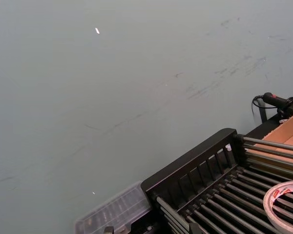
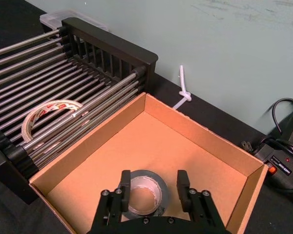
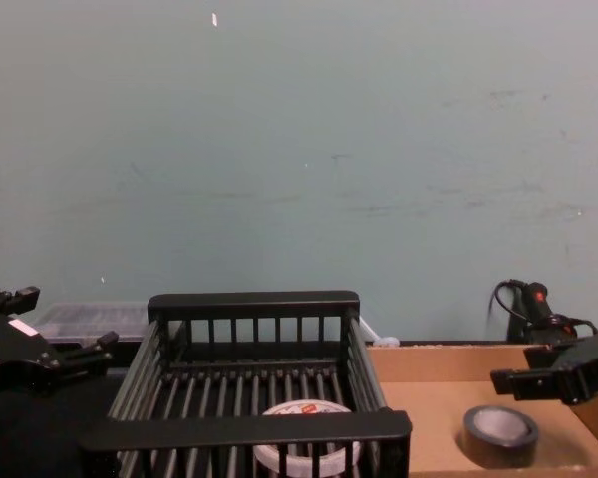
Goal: Pick up the white tape and place it into the black box , Pick up the silver tape and place it into the brown box.
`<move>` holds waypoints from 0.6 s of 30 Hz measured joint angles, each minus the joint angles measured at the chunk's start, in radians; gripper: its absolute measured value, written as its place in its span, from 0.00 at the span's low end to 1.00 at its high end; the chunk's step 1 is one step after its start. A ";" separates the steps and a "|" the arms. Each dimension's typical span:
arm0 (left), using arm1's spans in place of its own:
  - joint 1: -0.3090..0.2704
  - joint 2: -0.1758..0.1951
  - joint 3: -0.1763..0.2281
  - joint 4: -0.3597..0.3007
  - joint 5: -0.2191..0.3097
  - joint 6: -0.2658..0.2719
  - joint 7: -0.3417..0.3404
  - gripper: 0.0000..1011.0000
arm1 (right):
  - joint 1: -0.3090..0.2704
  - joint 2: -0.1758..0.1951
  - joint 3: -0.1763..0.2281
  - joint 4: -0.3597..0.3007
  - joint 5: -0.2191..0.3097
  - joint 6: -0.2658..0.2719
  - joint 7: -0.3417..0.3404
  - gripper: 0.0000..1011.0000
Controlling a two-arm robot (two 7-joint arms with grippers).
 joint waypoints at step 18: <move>0.000 0.000 0.000 0.000 0.000 0.000 0.000 0.99 | 0.000 0.000 0.000 -0.001 0.000 0.000 0.000 0.99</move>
